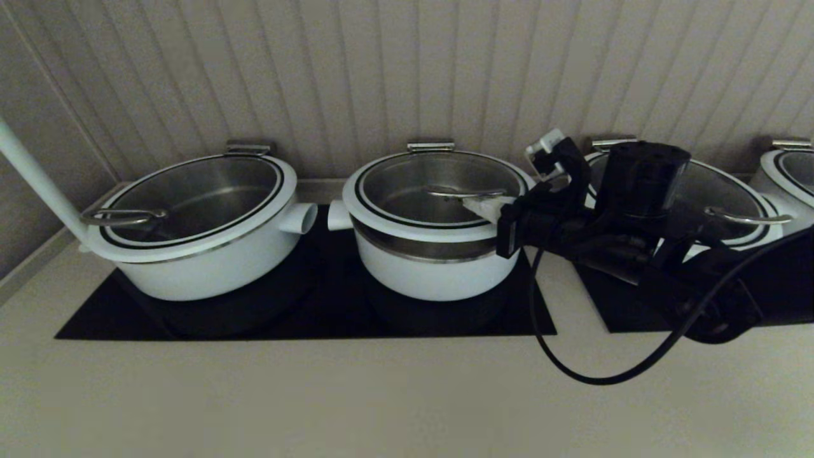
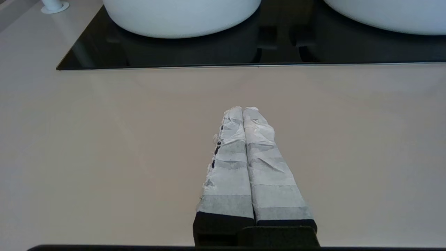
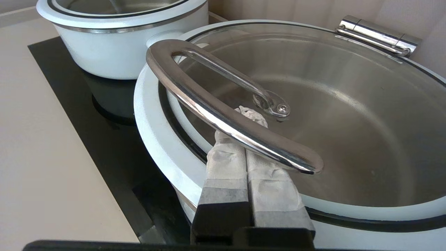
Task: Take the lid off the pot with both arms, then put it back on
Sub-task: Open the food pot lid a small opening with the right arm
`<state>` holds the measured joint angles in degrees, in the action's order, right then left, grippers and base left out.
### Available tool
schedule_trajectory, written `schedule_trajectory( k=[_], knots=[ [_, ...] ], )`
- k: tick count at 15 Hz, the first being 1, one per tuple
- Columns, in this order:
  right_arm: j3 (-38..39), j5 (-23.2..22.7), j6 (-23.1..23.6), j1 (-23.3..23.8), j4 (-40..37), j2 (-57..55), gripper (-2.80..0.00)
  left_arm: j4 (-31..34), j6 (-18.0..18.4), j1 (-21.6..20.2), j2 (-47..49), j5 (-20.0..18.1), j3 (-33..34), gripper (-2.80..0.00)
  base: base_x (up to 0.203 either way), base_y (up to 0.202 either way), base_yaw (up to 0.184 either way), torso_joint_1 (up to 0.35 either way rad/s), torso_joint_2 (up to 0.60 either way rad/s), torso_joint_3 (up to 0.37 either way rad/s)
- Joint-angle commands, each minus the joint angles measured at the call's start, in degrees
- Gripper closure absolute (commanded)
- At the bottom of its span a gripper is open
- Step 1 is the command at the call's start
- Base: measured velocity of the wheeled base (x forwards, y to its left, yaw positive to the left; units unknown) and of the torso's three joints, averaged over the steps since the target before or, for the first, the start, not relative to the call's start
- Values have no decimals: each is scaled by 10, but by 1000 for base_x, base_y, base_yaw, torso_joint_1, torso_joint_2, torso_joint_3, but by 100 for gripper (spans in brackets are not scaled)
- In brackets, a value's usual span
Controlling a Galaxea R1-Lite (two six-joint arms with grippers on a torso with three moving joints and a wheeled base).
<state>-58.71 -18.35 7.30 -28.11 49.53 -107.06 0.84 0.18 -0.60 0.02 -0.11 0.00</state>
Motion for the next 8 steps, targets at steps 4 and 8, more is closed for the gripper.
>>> schedule_trajectory(
  k=[4,8],
  knots=[
    [1,-2,1,12,4,1,0,0,7,0,0,-1,0,0,0,0,0,0,0,0],
    [2,-2,1,15,5,-3,0,-1,117,0,0,-12,-1,0,0,0,0,0,0,0]
  ],
)
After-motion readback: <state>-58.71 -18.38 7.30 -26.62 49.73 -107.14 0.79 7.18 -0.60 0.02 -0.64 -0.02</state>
